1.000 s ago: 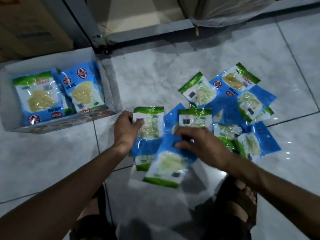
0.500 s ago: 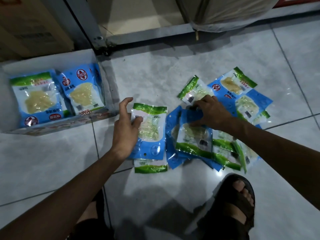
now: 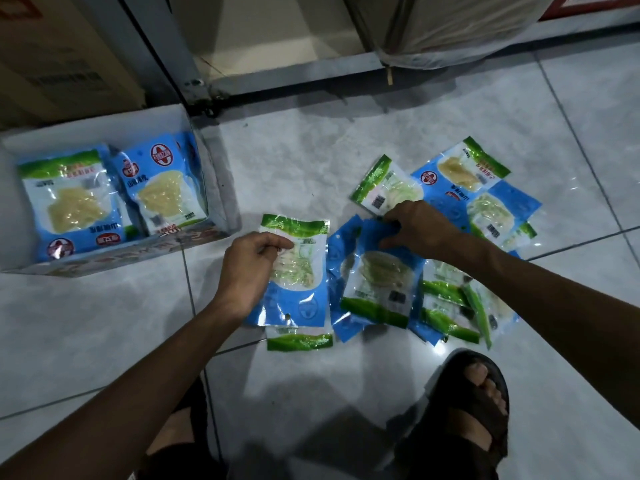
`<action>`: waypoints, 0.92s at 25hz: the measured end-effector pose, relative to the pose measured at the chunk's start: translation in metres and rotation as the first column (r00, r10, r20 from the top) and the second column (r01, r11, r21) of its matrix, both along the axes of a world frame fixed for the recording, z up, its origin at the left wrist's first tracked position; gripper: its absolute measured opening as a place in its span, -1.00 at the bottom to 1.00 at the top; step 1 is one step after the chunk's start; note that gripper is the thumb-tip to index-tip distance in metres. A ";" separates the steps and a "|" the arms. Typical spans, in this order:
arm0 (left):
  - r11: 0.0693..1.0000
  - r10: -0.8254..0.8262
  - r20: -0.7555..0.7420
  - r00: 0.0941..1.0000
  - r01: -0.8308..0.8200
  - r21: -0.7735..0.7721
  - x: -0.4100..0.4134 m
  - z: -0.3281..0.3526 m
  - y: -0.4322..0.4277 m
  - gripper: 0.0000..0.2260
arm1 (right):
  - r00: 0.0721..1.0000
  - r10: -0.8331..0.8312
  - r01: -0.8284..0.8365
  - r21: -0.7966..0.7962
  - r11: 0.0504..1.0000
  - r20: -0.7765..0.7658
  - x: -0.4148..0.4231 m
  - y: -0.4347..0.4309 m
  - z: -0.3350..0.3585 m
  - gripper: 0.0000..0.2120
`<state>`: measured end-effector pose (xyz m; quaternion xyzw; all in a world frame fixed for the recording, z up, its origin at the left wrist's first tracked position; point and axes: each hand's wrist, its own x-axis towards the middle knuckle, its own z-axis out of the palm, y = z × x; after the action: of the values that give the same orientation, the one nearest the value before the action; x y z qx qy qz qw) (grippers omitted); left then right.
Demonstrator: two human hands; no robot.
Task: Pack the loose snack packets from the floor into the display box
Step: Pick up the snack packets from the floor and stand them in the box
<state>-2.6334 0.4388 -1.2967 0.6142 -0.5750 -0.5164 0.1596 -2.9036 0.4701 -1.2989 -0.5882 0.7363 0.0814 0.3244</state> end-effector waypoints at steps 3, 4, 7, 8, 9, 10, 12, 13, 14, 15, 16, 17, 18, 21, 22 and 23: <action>0.998 -0.045 0.036 0.998 0.047 -0.030 0.004 0.013 -0.009 -0.68 | 0.992 0.105 -0.105 -0.010 0.994 0.071 0.013 -0.005 0.028 -0.79; 0.993 -0.085 0.094 0.992 0.092 -0.071 0.006 0.020 -0.013 -0.72 | 0.987 0.129 -0.127 -0.025 0.992 0.092 0.018 -0.008 0.041 -0.81; 0.931 -0.153 0.377 0.914 0.261 -0.255 0.012 0.045 -0.023 -0.80 | 0.992 0.065 -0.037 -0.239 0.970 0.111 0.037 -0.019 0.084 -0.86; 0.923 -0.135 0.405 0.904 0.264 -0.281 0.013 0.055 -0.027 -0.76 | 0.995 0.024 0.013 -0.367 0.930 0.097 0.044 -0.022 0.095 -0.88; 0.933 -0.121 0.398 0.910 0.241 -0.268 0.014 0.063 -0.031 -0.72 | 0.997 -0.009 0.044 -0.492 0.870 0.074 0.053 -0.025 0.104 -0.89; 0.955 -0.102 0.350 0.931 0.190 -0.226 0.015 0.068 -0.036 -0.67 | 0.998 -0.026 0.050 -0.593 0.803 0.050 0.062 -0.028 0.110 -0.88; 0.995 -0.052 0.207 0.977 0.070 -0.077 0.015 0.072 -0.045 -0.56 | 1.000 -0.010 0.025 -0.717 0.697 0.025 0.081 -0.030 0.114 -0.90; 1.000 -0.017 0.140 0.990 0.019 -0.012 0.017 0.073 -0.047 -0.52 | 0.999 0.031 -0.002 -0.757 0.654 0.024 0.089 -0.030 0.112 -0.93; 0.999 0.024 0.081 0.996 -0.028 0.045 0.019 0.073 -0.049 -0.47 | 0.996 0.089 -0.037 -0.795 0.605 0.021 0.096 -0.029 0.108 -0.93; 0.993 0.067 0.036 0.997 -0.070 0.099 0.021 0.072 -0.050 -0.43 | 0.989 0.148 -0.073 -0.831 0.551 0.012 0.100 -0.027 0.104 -0.92; 0.983 0.105 0.004 0.994 -0.105 0.152 0.025 0.070 -0.049 -0.39 | 0.980 0.198 -0.102 -0.862 0.497 -0.002 0.103 -0.025 0.100 -0.93; 0.972 0.136 -0.014 0.991 -0.131 0.196 0.029 0.068 -0.048 -0.37 | 0.975 0.221 -0.119 -0.888 0.444 -0.020 0.104 -0.023 0.098 -0.93; 0.961 0.154 -0.023 0.988 -0.144 0.236 0.034 0.067 -0.047 -0.35 | 0.977 0.212 -0.117 -0.910 0.397 -0.033 0.105 -0.023 0.097 -0.93; 0.938 0.172 -0.060 0.983 -0.145 0.316 0.045 0.066 -0.047 -0.33 | 0.990 0.137 -0.060 -0.950 0.305 -0.018 0.107 -0.032 0.103 -0.90; 0.930 0.179 -0.076 0.981 -0.144 0.338 0.047 0.067 -0.047 -0.32 | 0.988 0.150 -0.059 -0.957 0.284 -0.016 0.111 -0.035 0.104 -0.90; 0.919 0.203 -0.104 0.974 -0.153 0.362 0.048 0.071 -0.048 -0.33 | 0.982 0.190 -0.061 -0.961 0.270 -0.009 0.116 -0.037 0.104 -0.89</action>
<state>-2.5854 0.3905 -1.2261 0.6451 -0.4024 -0.6357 0.1335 -2.7872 0.4334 -1.1952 -0.7246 0.5702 -0.3823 -0.0611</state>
